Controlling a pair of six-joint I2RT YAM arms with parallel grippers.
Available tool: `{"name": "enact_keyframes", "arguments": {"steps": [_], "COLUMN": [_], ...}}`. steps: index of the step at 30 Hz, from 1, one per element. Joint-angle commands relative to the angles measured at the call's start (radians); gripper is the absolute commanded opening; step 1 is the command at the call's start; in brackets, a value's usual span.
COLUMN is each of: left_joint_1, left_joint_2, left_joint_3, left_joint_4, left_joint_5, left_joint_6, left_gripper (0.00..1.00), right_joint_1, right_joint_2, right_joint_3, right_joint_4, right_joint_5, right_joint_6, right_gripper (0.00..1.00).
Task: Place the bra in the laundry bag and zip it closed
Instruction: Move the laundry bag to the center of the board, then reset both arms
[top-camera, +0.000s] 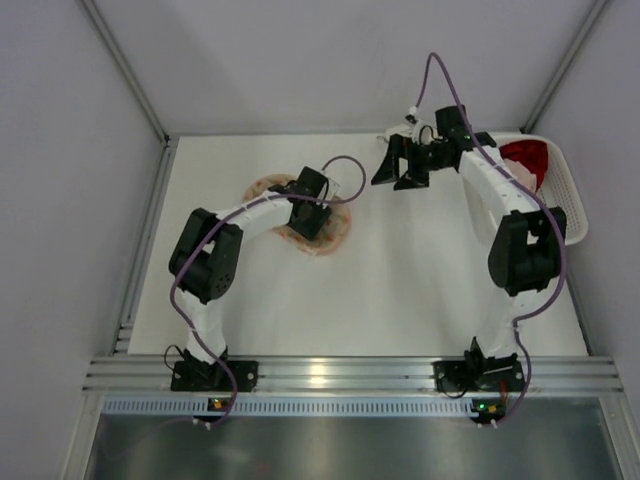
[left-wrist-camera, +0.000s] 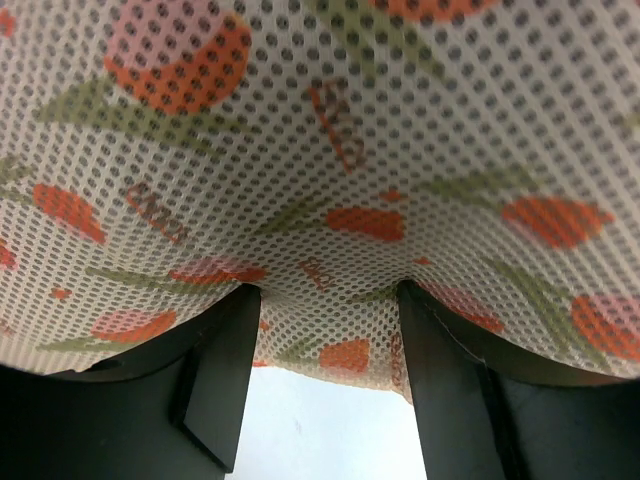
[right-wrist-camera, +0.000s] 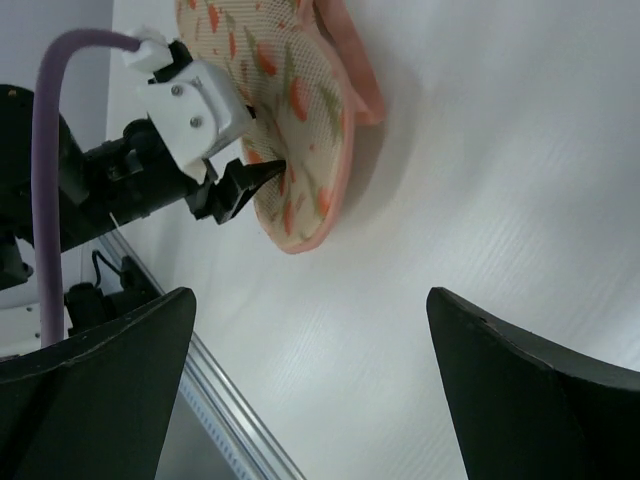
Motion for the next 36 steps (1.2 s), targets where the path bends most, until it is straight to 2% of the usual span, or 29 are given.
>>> {"name": "enact_keyframes", "arguments": {"steps": [1,5,6,9,13,15,19,24,27,28,30,35,36], "left_joint_1": [0.027,0.079,0.085,0.118,0.135,0.135,0.135,0.135,0.135,0.132,0.130,0.132,0.132], "left_joint_2": [0.126,0.295,0.326,0.429,0.554,0.602,0.599,0.532,0.421,0.354,0.285,0.053,0.029], "left_joint_3": [0.143,0.347,0.450,0.614,0.800,0.840,0.842,0.830,0.771,0.753,0.689,0.566,0.549], "left_joint_4": [0.046,0.044,0.041,0.043,0.050,0.069,0.145,0.169,0.172,0.172,0.159,0.057,-0.010], "left_joint_5": [-0.031,0.003,0.010,0.056,0.115,0.145,0.149,0.135,0.130,0.129,0.149,0.204,0.224], "left_joint_6": [-0.122,-0.183,-0.194,-0.283,-0.337,-0.363,-0.378,-0.334,-0.273,-0.253,-0.204,-0.112,-0.086], "left_gripper": [0.63,0.63,0.64,0.64,0.66,0.67,0.70,0.77,0.80,0.94,0.98,0.98,0.98], "right_joint_1": [-0.068,-0.111,-0.126,-0.163,-0.190,-0.192,-0.192,-0.194,-0.192,-0.194,-0.192,-0.175,-0.166], "right_joint_2": [-0.110,-0.199,-0.218,-0.285,-0.340,-0.351,-0.373,-0.368,-0.368,-0.371,-0.390,-0.456,-0.469], "right_joint_3": [-0.038,-0.139,-0.159,-0.233,-0.263,-0.268,-0.276,-0.264,-0.234,-0.227,-0.234,-0.323,-0.332], "right_joint_4": [0.038,0.061,0.064,0.084,0.087,0.087,0.089,0.090,0.084,0.084,0.087,0.098,0.090], "right_joint_5": [0.008,0.068,0.089,0.117,0.149,0.172,0.194,0.179,0.175,0.172,0.159,0.135,0.134], "right_joint_6": [0.011,-0.009,-0.014,-0.020,-0.037,-0.049,-0.060,-0.058,-0.066,-0.066,-0.058,-0.084,-0.115], "right_gripper": [0.99,1.00,0.99,0.99,0.99,0.99,1.00,0.99,0.99,0.99,0.99,0.99,0.99]}}
